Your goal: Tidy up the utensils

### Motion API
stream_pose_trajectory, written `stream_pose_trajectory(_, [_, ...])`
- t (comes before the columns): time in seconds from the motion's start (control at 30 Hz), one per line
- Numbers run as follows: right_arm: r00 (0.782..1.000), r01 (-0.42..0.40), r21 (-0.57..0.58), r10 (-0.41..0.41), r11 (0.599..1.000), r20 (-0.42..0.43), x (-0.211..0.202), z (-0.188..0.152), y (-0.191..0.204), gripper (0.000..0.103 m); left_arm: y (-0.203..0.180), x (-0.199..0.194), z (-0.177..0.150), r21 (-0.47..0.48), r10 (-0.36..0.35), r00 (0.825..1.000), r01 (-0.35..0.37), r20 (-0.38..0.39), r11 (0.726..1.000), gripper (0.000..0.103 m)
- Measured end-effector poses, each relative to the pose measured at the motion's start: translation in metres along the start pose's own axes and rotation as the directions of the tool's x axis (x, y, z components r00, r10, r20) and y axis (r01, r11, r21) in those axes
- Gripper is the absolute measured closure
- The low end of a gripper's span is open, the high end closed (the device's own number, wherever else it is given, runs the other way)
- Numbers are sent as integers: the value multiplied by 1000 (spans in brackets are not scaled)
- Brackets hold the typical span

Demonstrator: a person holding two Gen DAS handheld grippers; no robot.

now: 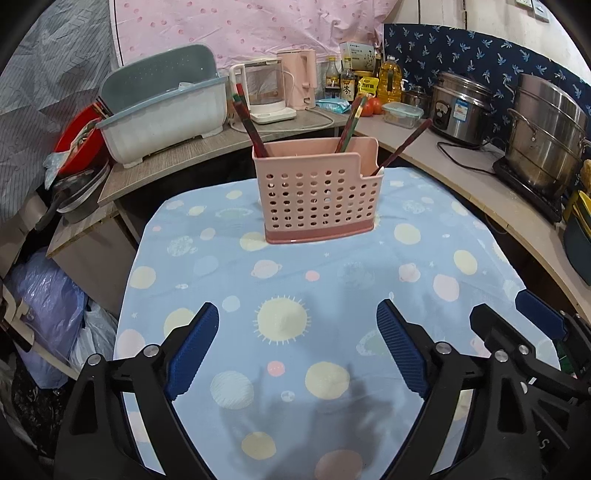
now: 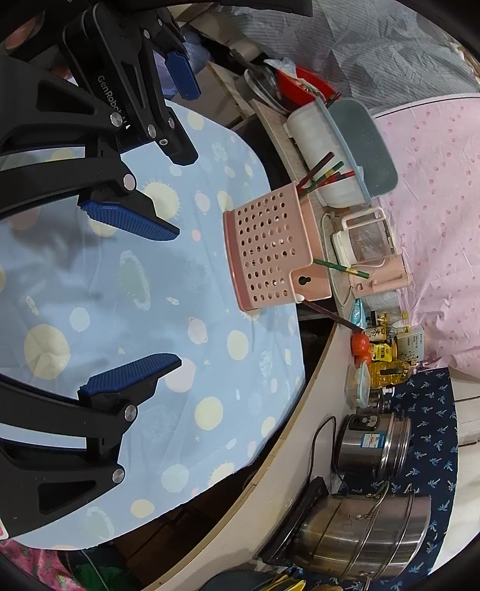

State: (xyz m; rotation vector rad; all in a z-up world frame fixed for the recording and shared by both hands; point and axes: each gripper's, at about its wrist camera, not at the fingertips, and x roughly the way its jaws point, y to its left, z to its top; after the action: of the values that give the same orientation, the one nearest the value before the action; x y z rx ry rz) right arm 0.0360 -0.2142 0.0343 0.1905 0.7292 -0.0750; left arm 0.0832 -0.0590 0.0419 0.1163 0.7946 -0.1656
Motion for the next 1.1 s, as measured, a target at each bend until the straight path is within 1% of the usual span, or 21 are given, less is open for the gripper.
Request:
stream_pose_trajectory(0.2, [1000, 20, -22, -20, 1000, -7, -1, -9, 2, 41, 1, 2, -11, -7, 24, 1000, -24, -16, 1000, 12])
stream_pose_trajectory(0.4, [999, 20, -27, -21, 999, -31, 1, -16, 2, 40, 2, 4, -20, -10, 36, 999, -36, -27, 999, 10])
stream_pose_trajectory(0.5, [999, 35, -36, -36, 999, -31, 0, -17, 2, 35, 3, 4, -22, -6, 46, 999, -46, -27, 999, 8])
stream_pose_trajectory(0.6, [999, 38, -36, -39, 999, -20, -2, -17, 2, 27, 4, 5, -23, -1, 66, 998, -66, -25, 998, 7])
stream_pose_trajectory(0.67, [999, 44, -35, -45, 998, -10, -4, -17, 1, 19, 4, 6, -24, 1, 72, 997, -72, -26, 997, 7])
stream_pose_trajectory(0.8, [999, 53, -37, -53, 998, -3, -4, -19, -1, 18, 6, 8, -25, -3, 82, 996, -82, -31, 997, 7])
stream_pose_trajectory(0.87, [999, 50, -30, -51, 998, -11, -3, -19, -3, 15, 8, 9, -26, -7, 87, 996, -88, -31, 996, 7])
stream_pose_trajectory(0.9, [999, 48, -25, -48, 999, -14, -2, -20, -4, 13, 8, 10, -26, -8, 92, 995, -93, -32, 996, 7])
stream_pose_trajectory(0.93, [999, 49, -20, -49, 999, -15, -1, -20, -5, 6, 9, 10, -27, -10, 96, 995, -97, -31, 995, 7])
stream_pose_trajectory(1.1, [998, 57, -10, -56, 998, 6, -2, -21, -9, 6, 11, 11, -29, -10, 111, 993, -111, -29, 994, 7])
